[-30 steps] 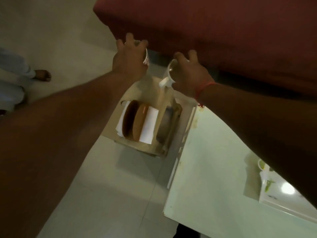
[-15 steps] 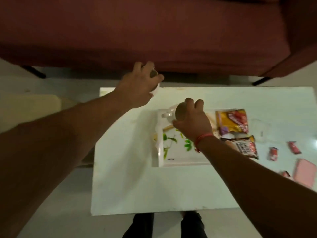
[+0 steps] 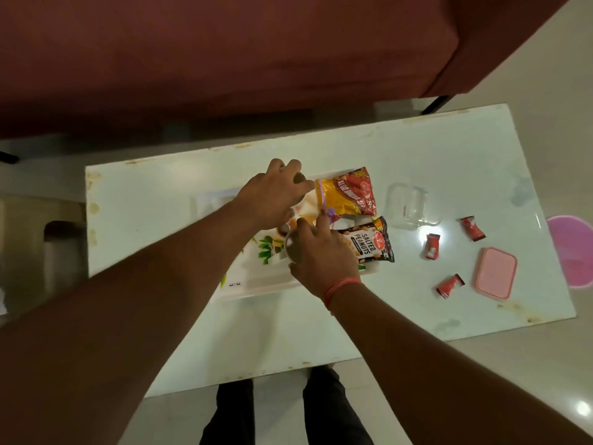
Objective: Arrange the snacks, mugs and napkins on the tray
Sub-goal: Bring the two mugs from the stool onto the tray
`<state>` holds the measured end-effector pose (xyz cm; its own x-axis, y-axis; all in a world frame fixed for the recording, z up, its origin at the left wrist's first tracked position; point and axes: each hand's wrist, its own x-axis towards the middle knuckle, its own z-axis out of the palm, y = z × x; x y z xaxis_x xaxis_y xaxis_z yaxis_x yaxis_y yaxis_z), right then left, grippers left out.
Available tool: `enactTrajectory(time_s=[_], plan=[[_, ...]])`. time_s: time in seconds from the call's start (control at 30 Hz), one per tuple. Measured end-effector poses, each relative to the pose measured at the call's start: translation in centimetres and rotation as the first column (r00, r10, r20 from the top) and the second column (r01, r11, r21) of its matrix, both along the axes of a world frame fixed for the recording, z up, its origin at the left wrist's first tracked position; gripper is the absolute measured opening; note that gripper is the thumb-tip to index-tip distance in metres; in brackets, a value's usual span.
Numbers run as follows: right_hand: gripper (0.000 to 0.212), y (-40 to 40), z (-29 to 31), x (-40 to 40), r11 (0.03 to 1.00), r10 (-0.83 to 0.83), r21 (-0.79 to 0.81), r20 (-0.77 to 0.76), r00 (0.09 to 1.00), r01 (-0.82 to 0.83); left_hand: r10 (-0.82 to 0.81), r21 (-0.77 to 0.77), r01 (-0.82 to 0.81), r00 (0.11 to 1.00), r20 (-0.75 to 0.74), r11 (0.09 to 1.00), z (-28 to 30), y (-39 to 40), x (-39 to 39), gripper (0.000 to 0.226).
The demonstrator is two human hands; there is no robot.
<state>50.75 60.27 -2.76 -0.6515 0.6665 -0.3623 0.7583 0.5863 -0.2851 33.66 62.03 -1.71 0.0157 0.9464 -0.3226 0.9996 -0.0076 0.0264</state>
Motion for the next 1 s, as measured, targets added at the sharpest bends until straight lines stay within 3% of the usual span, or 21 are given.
enactTrajectory(time_s=[0.6, 0.77, 0.83, 0.9, 1.0], plan=[[0.088, -0.1, -1.8, 0.8, 0.999, 0.025, 0.041, 0.007, 1.0, -0.025, -0.062, -0.022, 0.063, 0.998, 0.011, 0.998, -2.1, 1.2, 1.7, 0.069], [0.089, -0.3, -1.8, 0.7, 0.999, 0.013, 0.044, 0.023, 1.0, -0.014, -0.042, -0.043, 0.046, 0.997, 0.07, 0.998, -3.1, 1.0, 1.3, 0.09], [0.093, -0.1, -1.6, 0.8, 0.999, 0.01, 0.034, 0.038, 0.999, -0.011, 0.067, -0.039, -0.062, 0.985, 0.161, 0.997, -3.0, 0.3, 0.5, 0.099], [0.098, 0.1, -1.3, 1.0, 1.0, 0.014, 0.001, 0.048, 0.999, -0.014, 0.259, -0.013, -0.268, 0.919, 0.296, 0.963, -2.4, -1.7, -0.4, 0.101], [0.101, 0.8, -1.0, 1.5, 0.995, 0.025, -0.1, 0.024, 0.999, -0.022, 0.537, 0.026, -0.629, 0.684, 0.494, 0.777, -2.1, -7.0, -0.4, 0.083]])
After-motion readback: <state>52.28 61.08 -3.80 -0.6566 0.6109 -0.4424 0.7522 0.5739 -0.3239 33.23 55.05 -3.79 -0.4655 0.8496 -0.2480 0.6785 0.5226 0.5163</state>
